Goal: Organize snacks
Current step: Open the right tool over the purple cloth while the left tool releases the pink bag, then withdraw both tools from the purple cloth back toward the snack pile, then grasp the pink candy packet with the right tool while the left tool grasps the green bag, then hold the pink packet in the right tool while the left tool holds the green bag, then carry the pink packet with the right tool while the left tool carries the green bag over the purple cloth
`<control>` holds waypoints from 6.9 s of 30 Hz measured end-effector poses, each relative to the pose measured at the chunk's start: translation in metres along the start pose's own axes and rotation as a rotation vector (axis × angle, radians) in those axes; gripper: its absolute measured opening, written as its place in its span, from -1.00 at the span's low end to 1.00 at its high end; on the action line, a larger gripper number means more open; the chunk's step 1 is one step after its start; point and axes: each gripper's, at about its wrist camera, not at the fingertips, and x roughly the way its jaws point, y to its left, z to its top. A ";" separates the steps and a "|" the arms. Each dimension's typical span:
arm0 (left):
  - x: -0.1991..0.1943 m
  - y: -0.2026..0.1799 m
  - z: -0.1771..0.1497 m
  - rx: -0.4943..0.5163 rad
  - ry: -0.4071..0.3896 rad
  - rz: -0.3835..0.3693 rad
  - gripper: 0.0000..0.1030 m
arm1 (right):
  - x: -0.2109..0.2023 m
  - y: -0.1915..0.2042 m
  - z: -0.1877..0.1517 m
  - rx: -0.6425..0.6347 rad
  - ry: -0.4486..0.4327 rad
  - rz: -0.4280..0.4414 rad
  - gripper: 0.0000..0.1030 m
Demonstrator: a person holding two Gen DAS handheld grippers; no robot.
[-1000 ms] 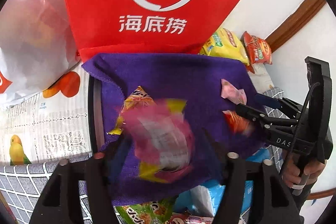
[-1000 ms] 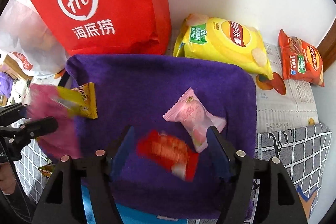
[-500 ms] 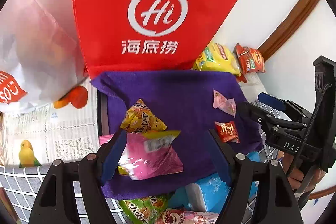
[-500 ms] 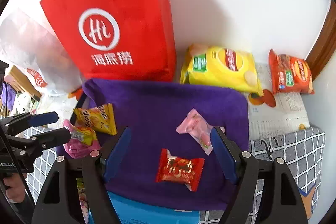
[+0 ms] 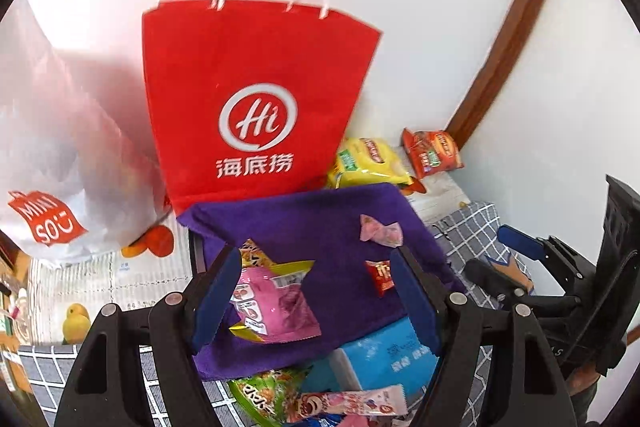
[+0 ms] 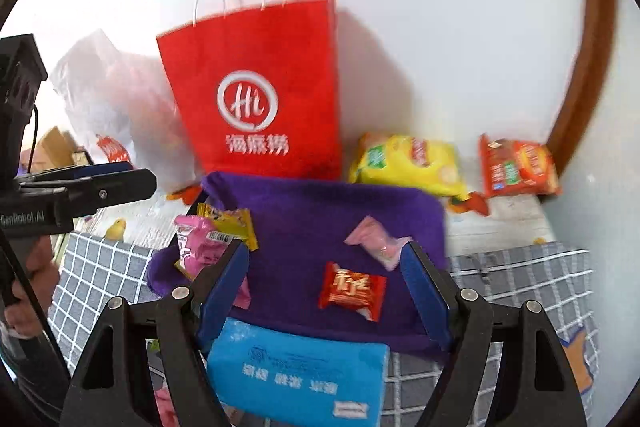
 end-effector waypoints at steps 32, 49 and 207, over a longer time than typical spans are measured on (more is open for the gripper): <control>-0.055 0.000 -0.086 -0.052 0.101 0.101 0.45 | -0.051 0.054 -0.129 -0.054 0.151 0.167 0.26; -0.041 0.032 -0.150 -0.172 0.201 0.110 0.45 | -0.006 0.079 -0.188 -0.275 0.235 0.164 0.26; -0.036 0.034 -0.223 -0.244 0.069 0.119 0.04 | -0.027 -0.011 -0.173 -0.048 0.093 0.068 -0.09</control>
